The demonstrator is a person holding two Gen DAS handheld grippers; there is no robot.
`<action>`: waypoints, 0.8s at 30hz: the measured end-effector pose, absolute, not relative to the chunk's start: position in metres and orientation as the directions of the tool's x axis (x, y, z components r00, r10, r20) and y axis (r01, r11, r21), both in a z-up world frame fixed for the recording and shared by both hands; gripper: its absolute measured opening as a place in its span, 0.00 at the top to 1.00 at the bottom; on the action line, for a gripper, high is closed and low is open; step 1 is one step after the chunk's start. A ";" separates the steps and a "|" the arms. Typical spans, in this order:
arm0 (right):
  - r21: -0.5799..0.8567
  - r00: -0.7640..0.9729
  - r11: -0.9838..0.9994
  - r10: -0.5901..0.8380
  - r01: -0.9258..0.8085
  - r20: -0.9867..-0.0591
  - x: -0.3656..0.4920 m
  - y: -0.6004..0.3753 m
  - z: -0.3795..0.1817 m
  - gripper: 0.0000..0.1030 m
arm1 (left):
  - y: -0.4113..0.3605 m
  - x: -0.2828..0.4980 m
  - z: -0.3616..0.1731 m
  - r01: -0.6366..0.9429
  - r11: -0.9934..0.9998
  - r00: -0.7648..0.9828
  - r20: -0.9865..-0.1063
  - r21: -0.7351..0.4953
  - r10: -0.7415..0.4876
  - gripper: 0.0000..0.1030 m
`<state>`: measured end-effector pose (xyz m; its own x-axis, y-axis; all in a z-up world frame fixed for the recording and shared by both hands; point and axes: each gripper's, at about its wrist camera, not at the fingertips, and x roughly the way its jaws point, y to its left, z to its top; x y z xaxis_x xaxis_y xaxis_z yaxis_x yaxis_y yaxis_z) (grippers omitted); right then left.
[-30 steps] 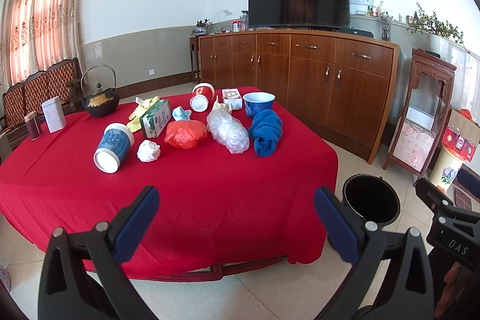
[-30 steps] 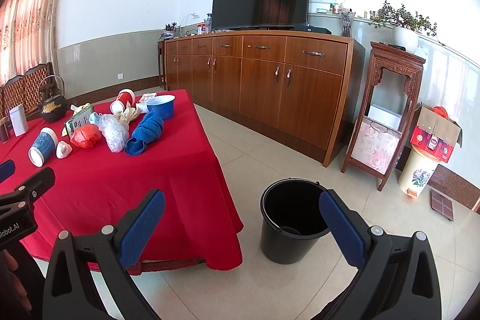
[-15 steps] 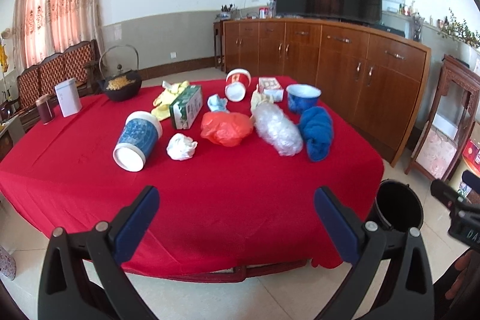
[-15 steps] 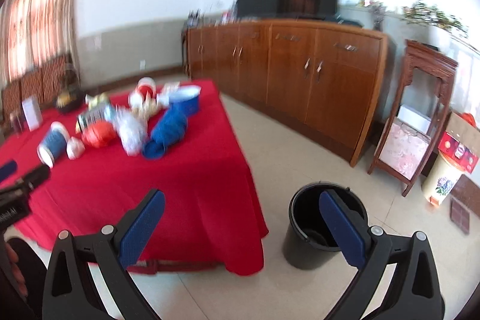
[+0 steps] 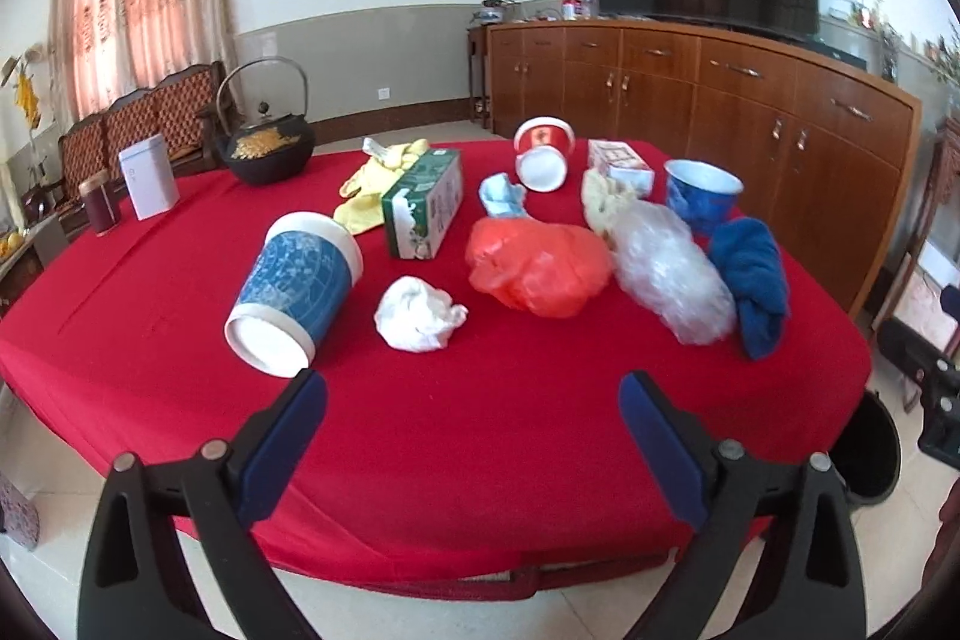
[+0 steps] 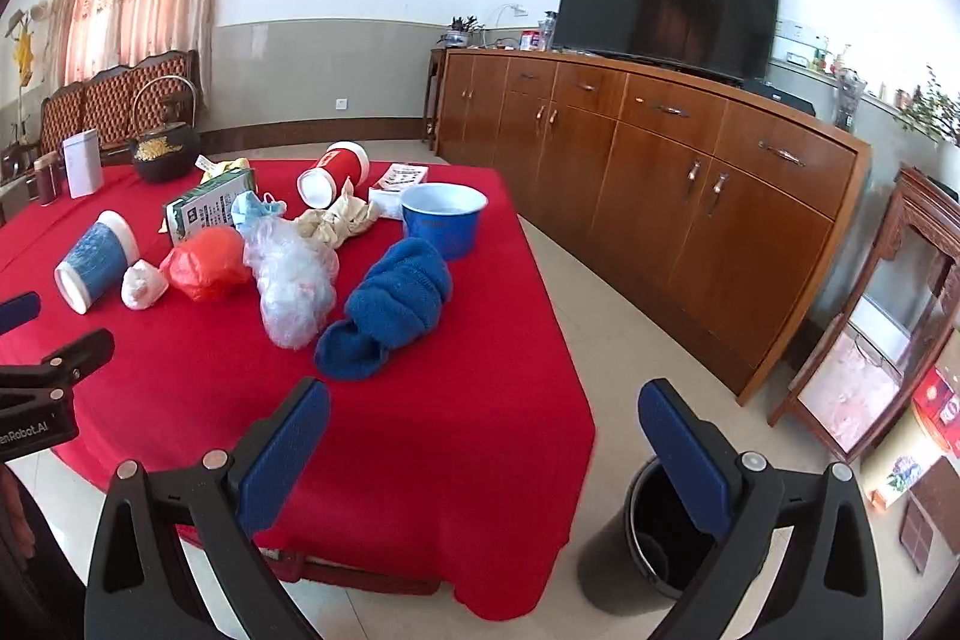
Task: Collect trash
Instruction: 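Grasp the white tissue with the left tool while the right tool grasps the blue towel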
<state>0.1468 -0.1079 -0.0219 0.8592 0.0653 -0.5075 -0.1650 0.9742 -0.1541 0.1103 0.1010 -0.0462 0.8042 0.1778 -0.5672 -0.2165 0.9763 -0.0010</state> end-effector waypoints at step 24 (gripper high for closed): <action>0.037 0.754 0.962 0.234 -0.269 -0.614 0.251 -0.078 -0.067 0.45 | 0.143 0.179 -0.086 -0.311 0.950 0.782 -0.574 -0.021 0.243 0.38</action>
